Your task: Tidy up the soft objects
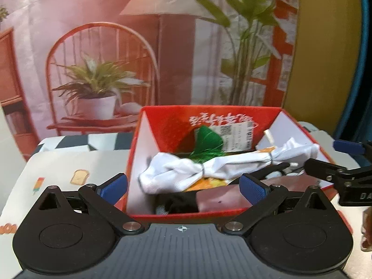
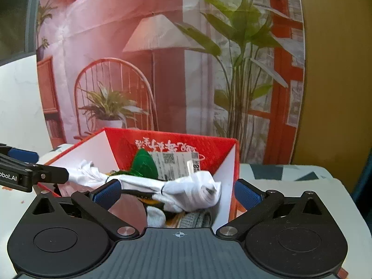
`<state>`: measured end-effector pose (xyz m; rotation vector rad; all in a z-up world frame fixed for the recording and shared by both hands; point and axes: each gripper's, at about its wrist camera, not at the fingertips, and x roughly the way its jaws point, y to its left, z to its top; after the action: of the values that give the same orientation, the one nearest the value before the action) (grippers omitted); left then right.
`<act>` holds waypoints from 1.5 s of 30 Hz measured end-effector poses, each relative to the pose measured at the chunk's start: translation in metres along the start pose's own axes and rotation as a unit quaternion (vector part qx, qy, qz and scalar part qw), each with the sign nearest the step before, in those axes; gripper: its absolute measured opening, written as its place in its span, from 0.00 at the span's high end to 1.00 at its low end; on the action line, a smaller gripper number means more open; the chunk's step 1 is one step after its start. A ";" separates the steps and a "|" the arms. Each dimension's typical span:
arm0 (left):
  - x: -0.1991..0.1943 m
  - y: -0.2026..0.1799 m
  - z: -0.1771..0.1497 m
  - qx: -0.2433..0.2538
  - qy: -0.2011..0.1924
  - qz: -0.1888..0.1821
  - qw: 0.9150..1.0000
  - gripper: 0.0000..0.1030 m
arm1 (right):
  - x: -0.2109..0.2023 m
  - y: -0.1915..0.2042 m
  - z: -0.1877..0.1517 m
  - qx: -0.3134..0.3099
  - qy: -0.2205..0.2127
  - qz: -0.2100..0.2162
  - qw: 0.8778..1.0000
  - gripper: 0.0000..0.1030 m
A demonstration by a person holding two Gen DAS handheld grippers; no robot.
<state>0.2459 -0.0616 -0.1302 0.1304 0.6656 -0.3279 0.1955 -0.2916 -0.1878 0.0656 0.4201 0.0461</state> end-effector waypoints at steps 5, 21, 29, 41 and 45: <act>-0.003 -0.001 -0.003 0.010 0.004 0.040 0.999 0.00 | -0.002 0.001 -0.003 0.011 0.009 -0.007 1.000 0.00; -0.022 0.006 -0.006 0.017 0.000 0.071 0.997 0.00 | -0.010 0.006 0.000 0.023 0.038 -0.033 0.998 0.00; -0.039 0.011 -0.002 -0.005 0.005 0.068 0.998 0.00 | -0.023 0.012 0.008 0.022 0.039 -0.039 0.998 0.00; -0.088 0.005 0.010 -0.007 -0.022 0.079 0.997 0.00 | -0.062 0.023 0.032 0.027 0.027 -0.030 0.999 0.00; -0.113 0.003 0.014 -0.008 -0.040 0.072 0.997 0.00 | -0.082 0.029 0.042 0.026 0.014 -0.026 0.999 0.00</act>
<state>0.1715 -0.0328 -0.0482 0.1490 0.5762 -0.1883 0.1372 -0.2696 -0.1142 0.1047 0.4517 -0.0156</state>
